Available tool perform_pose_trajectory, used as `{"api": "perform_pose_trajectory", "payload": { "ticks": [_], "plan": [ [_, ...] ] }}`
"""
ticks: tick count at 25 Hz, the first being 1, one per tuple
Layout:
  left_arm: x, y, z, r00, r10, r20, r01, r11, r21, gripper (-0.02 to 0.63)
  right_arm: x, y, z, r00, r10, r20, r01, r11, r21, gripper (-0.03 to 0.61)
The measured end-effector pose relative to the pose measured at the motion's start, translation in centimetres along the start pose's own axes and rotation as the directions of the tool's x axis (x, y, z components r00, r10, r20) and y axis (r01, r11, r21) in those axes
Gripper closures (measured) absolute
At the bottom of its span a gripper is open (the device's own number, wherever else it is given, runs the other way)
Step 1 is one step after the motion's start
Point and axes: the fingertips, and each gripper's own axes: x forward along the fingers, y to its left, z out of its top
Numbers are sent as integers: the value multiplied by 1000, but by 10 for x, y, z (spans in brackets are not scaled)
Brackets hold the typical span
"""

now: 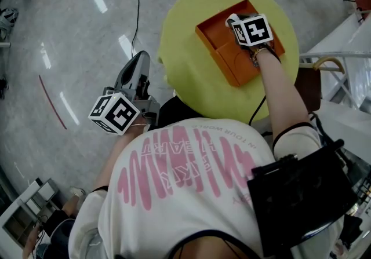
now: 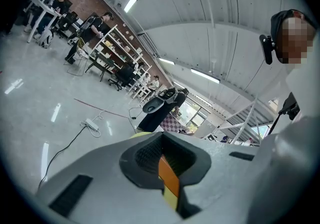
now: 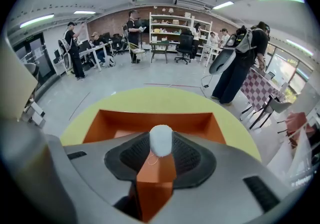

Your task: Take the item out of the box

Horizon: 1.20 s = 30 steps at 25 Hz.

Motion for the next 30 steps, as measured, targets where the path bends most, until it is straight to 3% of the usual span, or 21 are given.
{"api": "perform_pose_trajectory", "payload": {
  "ticks": [11, 19, 24, 30],
  "plan": [
    [-6, -29, -1, 998, -71, -4, 71, 997, 38, 606, -31, 5, 7, 988, -15, 156, -4, 993, 120, 445],
    [-6, -56, -1, 993, -118, -4, 118, 991, 64, 607, -88, 16, 25, 948, -33, 315, 2, 995, 97, 445],
    [-6, -77, 4, 985, -172, 4, 171, 980, 107, 607, -124, 20, 35, 911, -50, 410, 6, 994, 106, 445],
    [-5, -103, 13, 977, -214, 6, 207, 954, 217, 607, -175, 20, 44, 840, -81, 537, -2, 989, 151, 445]
  ]
}}
